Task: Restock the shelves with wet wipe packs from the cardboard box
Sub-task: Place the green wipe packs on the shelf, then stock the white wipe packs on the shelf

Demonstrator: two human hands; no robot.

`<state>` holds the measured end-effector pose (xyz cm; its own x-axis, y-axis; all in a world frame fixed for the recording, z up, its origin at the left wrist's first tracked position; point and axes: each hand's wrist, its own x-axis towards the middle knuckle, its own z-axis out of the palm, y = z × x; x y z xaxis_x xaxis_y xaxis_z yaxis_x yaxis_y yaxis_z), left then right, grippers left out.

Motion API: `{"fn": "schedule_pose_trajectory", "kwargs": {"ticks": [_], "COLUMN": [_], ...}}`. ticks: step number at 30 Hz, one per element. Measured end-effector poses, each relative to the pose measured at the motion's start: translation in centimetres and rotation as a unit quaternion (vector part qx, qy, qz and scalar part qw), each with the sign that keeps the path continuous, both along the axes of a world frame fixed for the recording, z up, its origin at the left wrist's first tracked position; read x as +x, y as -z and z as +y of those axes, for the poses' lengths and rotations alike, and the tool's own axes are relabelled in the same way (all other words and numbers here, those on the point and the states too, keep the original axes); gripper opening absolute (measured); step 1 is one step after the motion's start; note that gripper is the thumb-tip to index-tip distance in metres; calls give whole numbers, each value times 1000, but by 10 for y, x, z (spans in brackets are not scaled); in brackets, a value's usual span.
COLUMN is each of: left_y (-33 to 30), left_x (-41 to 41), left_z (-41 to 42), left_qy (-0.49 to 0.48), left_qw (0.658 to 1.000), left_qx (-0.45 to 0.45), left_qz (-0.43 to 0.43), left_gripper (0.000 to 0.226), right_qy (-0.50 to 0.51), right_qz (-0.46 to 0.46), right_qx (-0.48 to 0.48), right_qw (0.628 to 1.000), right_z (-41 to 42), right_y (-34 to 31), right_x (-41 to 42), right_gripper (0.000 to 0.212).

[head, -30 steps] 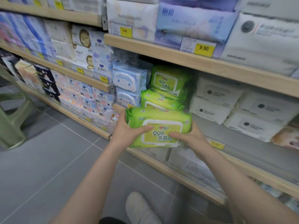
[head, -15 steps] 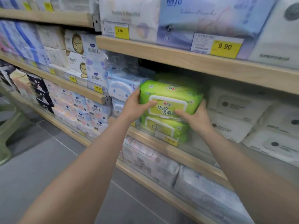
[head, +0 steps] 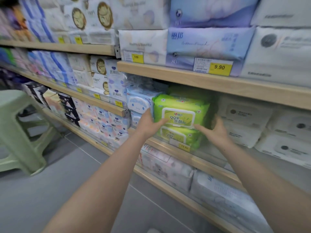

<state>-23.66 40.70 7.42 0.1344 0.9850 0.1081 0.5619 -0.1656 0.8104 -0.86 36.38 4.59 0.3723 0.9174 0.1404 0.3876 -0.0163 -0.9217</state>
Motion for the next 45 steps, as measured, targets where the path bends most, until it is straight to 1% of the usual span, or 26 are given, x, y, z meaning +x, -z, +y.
{"fn": "schedule_pose_trajectory", "kwargs": {"ticks": [2, 3, 5, 7, 9, 12, 16, 20, 22, 24, 26, 29, 31, 33, 36, 40, 42, 45], "left_y": [-6, -5, -5, -2, 5, 25, 49, 59, 72, 94, 118, 152, 169, 183, 201, 210, 211, 217], "left_x": [6, 11, 27, 46, 68, 104, 141, 176, 190, 199, 204, 207, 207, 205, 200, 200, 200, 200], "left_z": [-23, -35, -64, -100, -142, -207, -279, -341, -369, -391, -407, -420, -423, -420, -412, -411, -412, -409], "left_qy": [6, 14, 41, 73, 121, 207, 277, 329, 361, 386, 402, 417, 402, 381, 393, 400, 405, 400], "left_qw": [999, 998, 996, 994, 990, 976, 960, 943, 931, 920, 911, 901, 905, 910, 901, 901, 899, 903], "left_qx": [25, 32, 34, 45, 44, 34, -4, -48, -46, -54, -67, -45, -37, -52, -45, -59, -63, -66], "left_qz": [32, 47, 67, 67, 54, 49, 44, 25, 21, 37, 62, 109, 134, 154, 176, 159, 156, 142], "left_gripper": [74, 71, 72, 71, 67, 64, 58, 61, 56, 56, 58, 59, 61, 65, 72, 75, 75, 79], "right_qy": [-6, -12, -23, -25, -23, 10, 89, 159, 179, 201, 225, 256, 271, 281, 262, 244, 228, 253], "right_qz": [-35, -63, -133, -180, -189, -182, -182, -137, -105, -74, -59, -9, 39, 94, 178, 267, 292, 318], "right_qx": [-24, -32, -47, -59, -63, -82, -121, -154, -172, -187, -207, -243, -266, -280, -287, -280, -282, -291], "right_qw": [999, 997, 990, 982, 980, 980, 972, 966, 963, 959, 950, 935, 924, 913, 904, 889, 885, 866], "right_z": [-25, -39, -73, -113, -158, -234, -327, -412, -449, -481, -507, -533, -542, -544, -539, -529, -527, -526], "right_y": [-7, -10, -18, -26, -31, -32, -22, -4, 13, 34, 59, 99, 123, 140, 155, 160, 161, 163], "right_x": [-3, -3, -2, 4, 13, 41, 87, 118, 128, 133, 135, 133, 130, 130, 133, 140, 144, 147], "right_gripper": [92, 84, 75, 68, 65, 64, 63, 59, 60, 63, 61, 62, 64, 55, 50, 46, 55, 72]}}
